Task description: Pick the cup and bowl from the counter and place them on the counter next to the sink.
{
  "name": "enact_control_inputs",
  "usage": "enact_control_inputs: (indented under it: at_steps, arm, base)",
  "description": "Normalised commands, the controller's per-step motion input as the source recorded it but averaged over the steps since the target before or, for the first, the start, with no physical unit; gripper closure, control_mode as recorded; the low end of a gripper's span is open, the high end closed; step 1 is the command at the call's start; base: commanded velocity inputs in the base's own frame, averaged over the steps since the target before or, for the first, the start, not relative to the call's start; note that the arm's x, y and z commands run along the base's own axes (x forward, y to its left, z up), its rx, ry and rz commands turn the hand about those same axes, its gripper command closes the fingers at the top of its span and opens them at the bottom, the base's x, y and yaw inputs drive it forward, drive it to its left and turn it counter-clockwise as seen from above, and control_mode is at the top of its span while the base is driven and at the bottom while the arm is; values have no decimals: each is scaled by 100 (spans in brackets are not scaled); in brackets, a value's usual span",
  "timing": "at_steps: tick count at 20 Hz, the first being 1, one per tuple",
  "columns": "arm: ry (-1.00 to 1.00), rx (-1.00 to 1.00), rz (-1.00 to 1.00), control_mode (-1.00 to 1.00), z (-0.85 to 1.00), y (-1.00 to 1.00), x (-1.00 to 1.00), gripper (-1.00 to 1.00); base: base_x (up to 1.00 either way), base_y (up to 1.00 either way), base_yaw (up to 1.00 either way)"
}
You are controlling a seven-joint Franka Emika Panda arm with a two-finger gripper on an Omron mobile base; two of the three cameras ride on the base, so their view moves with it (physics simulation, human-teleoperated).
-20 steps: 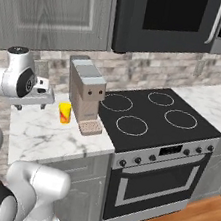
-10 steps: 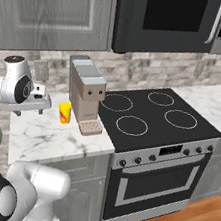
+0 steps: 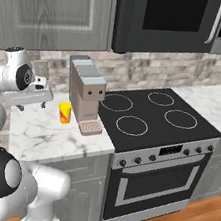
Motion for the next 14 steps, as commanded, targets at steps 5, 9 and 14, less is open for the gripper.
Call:
enact_control_inputs:
  at_steps: [5, 9, 14]
  arm:
    - [6, -1, 0, -100, 0, 0, 23, -100]
    - [0, 0, 3, -100, -21, 0, 50, -100]
    - [0, 0, 4, -100, -27, 0, 47, -100]
  base:
    - [0, 0, 0]
    - [0, 0, 0]
    - [0, 0, 0]
